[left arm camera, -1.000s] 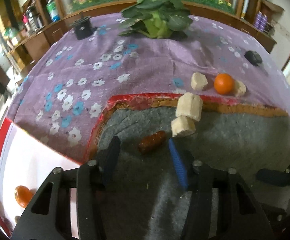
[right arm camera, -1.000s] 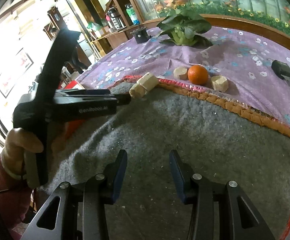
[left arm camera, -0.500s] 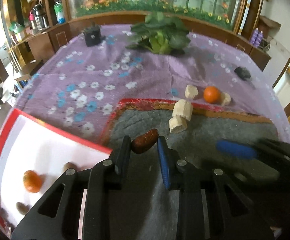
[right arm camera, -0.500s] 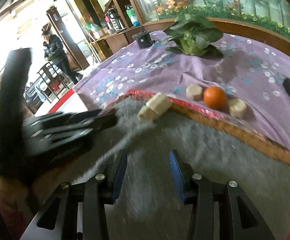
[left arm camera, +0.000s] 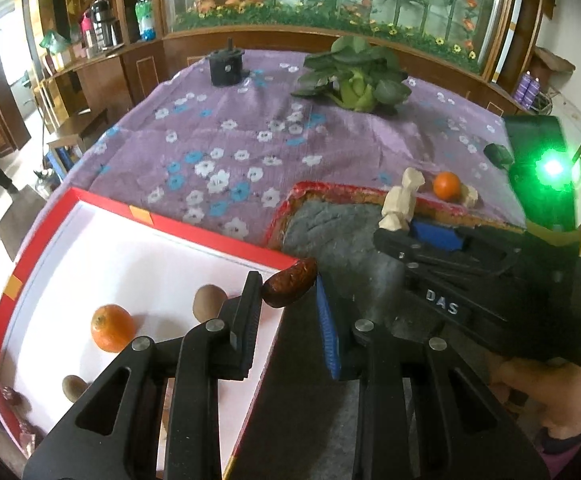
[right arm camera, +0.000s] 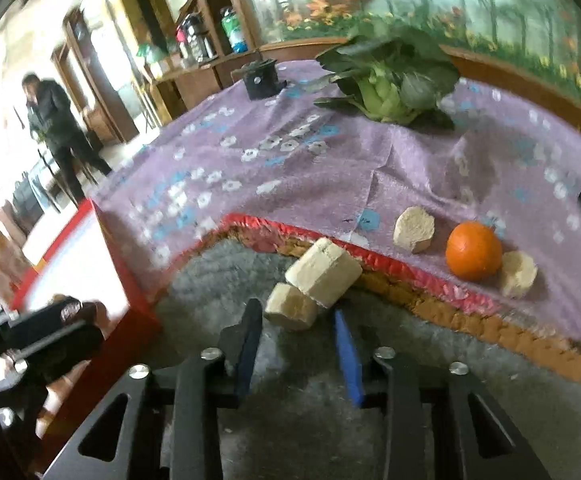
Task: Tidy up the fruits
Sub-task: 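Grasp a beige cube with the right tool while the left tool holds the date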
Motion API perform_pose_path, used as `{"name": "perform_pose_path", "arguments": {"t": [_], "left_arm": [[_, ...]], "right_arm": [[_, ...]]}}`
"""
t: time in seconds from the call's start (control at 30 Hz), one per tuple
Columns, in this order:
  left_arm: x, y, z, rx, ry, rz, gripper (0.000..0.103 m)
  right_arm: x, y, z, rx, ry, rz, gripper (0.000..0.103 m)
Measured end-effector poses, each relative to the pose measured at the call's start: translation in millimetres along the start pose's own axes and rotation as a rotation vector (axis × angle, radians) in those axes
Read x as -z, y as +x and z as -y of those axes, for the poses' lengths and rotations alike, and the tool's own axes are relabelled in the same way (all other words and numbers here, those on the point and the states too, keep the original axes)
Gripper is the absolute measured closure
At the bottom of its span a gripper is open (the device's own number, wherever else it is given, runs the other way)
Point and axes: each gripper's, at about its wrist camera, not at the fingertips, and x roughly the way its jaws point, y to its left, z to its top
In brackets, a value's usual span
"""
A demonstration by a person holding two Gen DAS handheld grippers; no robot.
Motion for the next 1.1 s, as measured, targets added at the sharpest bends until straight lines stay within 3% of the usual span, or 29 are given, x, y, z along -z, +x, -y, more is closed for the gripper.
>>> {"name": "perform_pose_path", "arguments": {"t": [0.1,0.5,0.73,1.1], "left_arm": [[1.7,2.1,0.5,0.007,-0.007,-0.009,0.077],[11.5,-2.9,10.8,-0.003,0.013,-0.007,0.077],[15.7,-18.4,16.5,0.028,0.021,0.013,0.077],[32.3,-25.5,39.2,0.05,0.073,0.007,0.077]], "right_arm": [[1.7,-5.3,2.9,-0.013,0.008,-0.001,0.079],[30.5,-51.6,9.1,-0.033,0.028,0.044,0.078],[53.3,-84.6,16.4,-0.022,0.037,0.065,0.078],[78.5,-104.0,18.7,-0.027,0.067,0.073,0.078]]}}
